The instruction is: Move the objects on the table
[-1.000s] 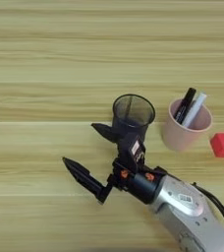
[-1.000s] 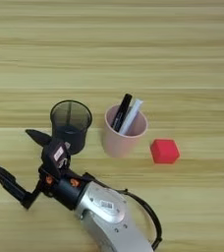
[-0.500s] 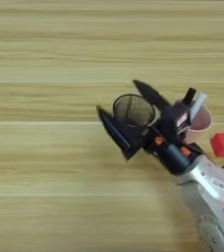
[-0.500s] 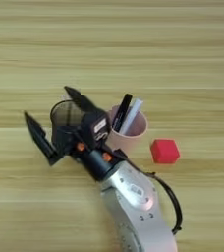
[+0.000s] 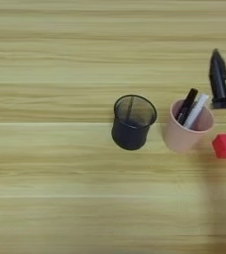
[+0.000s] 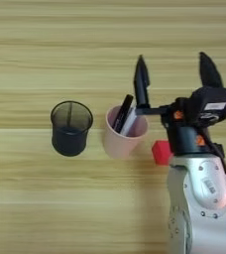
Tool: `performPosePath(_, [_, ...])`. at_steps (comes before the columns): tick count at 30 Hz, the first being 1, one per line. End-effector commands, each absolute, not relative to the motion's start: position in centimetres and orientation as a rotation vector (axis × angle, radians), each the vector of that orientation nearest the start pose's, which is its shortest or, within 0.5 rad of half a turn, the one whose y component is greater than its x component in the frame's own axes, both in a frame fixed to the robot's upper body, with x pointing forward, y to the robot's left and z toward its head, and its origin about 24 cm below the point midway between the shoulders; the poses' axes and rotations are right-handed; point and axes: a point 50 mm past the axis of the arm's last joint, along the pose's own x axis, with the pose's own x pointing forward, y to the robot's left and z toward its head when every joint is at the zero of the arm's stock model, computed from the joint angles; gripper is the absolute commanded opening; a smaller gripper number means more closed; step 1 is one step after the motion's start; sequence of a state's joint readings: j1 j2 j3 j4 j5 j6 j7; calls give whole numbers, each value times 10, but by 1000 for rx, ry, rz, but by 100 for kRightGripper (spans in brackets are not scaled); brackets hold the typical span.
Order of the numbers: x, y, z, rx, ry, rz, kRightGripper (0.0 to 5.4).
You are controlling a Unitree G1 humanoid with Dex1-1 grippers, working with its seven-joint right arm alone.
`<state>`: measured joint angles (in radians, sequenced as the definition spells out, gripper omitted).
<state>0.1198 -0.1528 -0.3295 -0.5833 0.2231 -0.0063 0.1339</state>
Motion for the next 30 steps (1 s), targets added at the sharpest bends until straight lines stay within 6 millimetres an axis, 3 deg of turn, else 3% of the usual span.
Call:
performPosePath(1, [203,-243,172,-146,-532,-198,535])
performPosePath(8, [207,-262,162,-173,-434,-290,535])
performPosePath(14, [213,-270,138,-155,-300,-327,535])
performPosePath(30, [207,-269,105,-129,-124,-293,535])
